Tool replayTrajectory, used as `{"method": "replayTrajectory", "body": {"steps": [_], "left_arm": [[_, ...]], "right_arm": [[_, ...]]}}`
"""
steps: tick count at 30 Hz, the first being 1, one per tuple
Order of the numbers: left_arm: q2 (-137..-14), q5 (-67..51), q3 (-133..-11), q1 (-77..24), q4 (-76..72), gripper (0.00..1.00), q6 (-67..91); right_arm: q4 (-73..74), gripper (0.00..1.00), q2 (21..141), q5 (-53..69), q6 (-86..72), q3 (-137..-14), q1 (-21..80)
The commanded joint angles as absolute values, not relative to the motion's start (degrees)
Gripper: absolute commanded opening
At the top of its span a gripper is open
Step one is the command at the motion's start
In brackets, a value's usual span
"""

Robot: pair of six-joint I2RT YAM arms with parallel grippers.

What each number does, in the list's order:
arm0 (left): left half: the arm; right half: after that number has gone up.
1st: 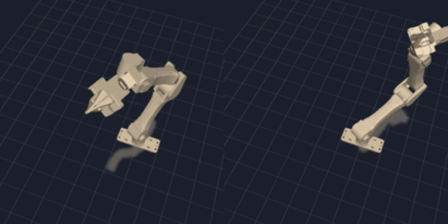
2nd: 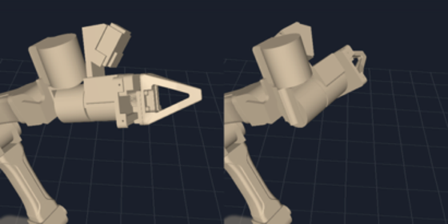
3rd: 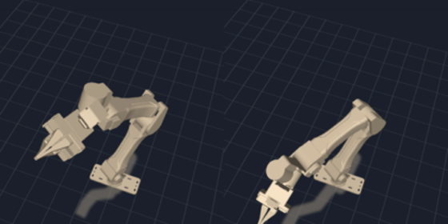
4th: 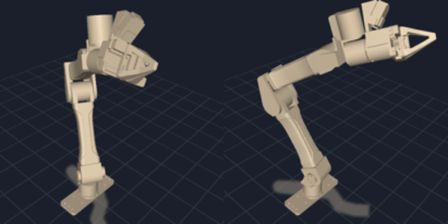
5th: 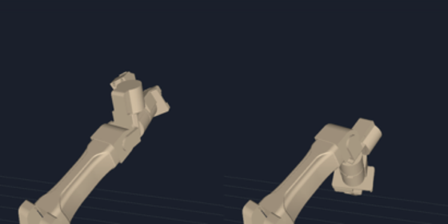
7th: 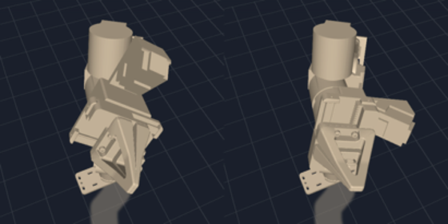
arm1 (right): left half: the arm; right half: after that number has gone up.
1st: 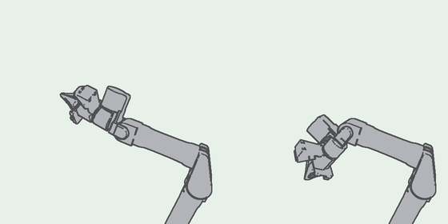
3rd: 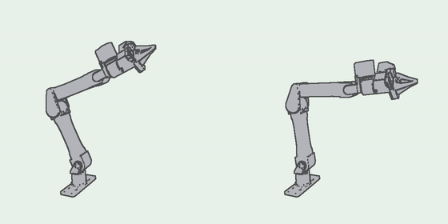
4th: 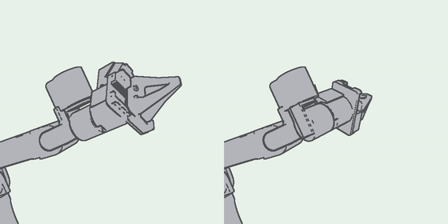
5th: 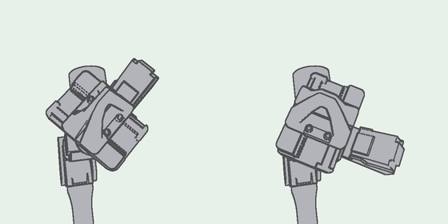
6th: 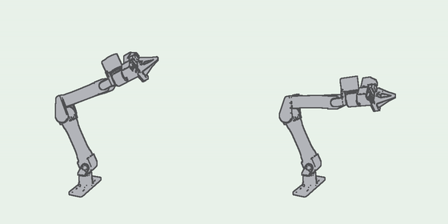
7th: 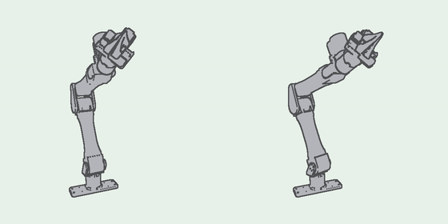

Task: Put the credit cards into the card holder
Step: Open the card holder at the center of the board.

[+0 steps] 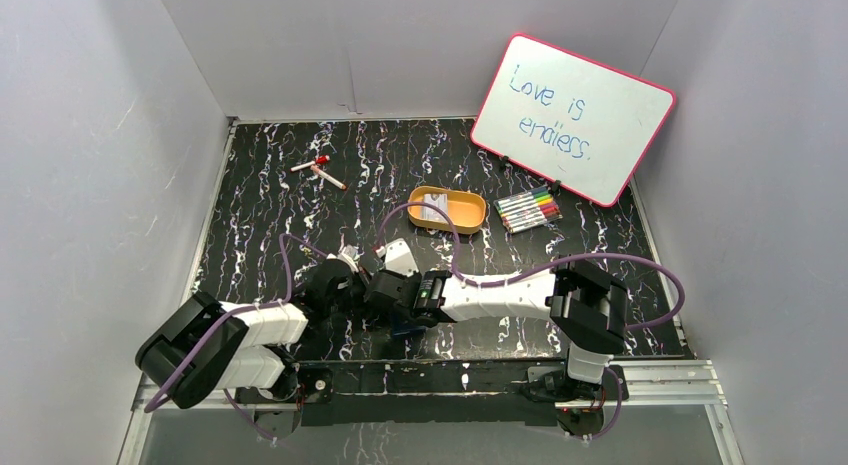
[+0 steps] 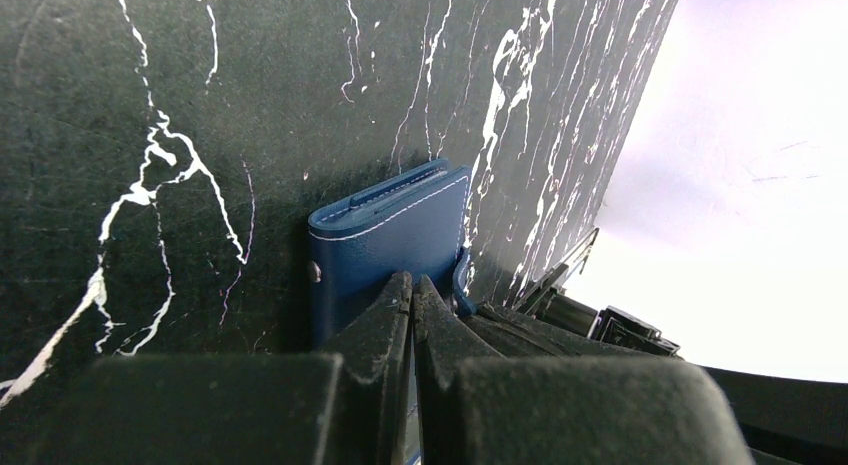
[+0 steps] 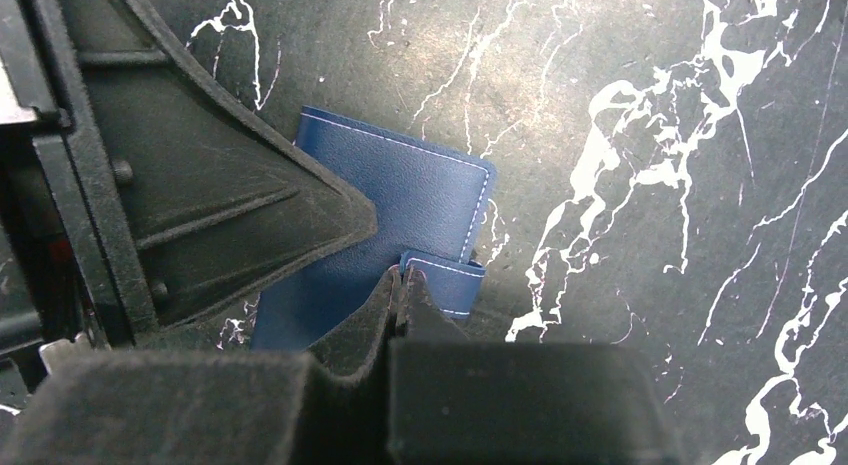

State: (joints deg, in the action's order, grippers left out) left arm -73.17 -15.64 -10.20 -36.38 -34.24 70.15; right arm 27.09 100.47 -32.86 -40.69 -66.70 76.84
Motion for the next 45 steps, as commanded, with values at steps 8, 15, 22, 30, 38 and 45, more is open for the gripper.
{"method": "replayTrajectory", "body": {"steps": [8, 15, 22, 30, 38, 45], "left_arm": [[-73.9, -7.4, -8.7, -36.5, -22.7, 0.0, 67.9], [-68.4, -10.3, -12.0, -36.5, -21.1, 0.23, 64.8], [-64.7, -11.4, -20.2, -36.5, -12.3, 0.64, 59.3], [-67.9, -15.1, -19.8, -36.7, -13.9, 0.68, 58.3], [-68.5, -17.6, -17.7, -37.8, -20.7, 0.7, 60.3], [-60.4, -14.3, -14.5, -37.8, -20.3, 0.75, 61.9]], "right_arm": [[32.1, 0.0, 92.9, -38.6, -47.3, -63.3, 76.3], [30.7, 0.0, 83.7, -37.1, -48.1, -57.2, 74.8], [29.0, 0.0, 73.8, -36.6, -45.0, -55.1, 74.8], [21.0, 0.0, 71.1, -28.9, -40.6, -52.4, 74.8], [18.9, 0.0, 72.4, -27.8, -40.7, -52.0, 74.8], [18.5, 0.0, 71.0, -27.8, -40.2, -51.9, 74.8]]}}
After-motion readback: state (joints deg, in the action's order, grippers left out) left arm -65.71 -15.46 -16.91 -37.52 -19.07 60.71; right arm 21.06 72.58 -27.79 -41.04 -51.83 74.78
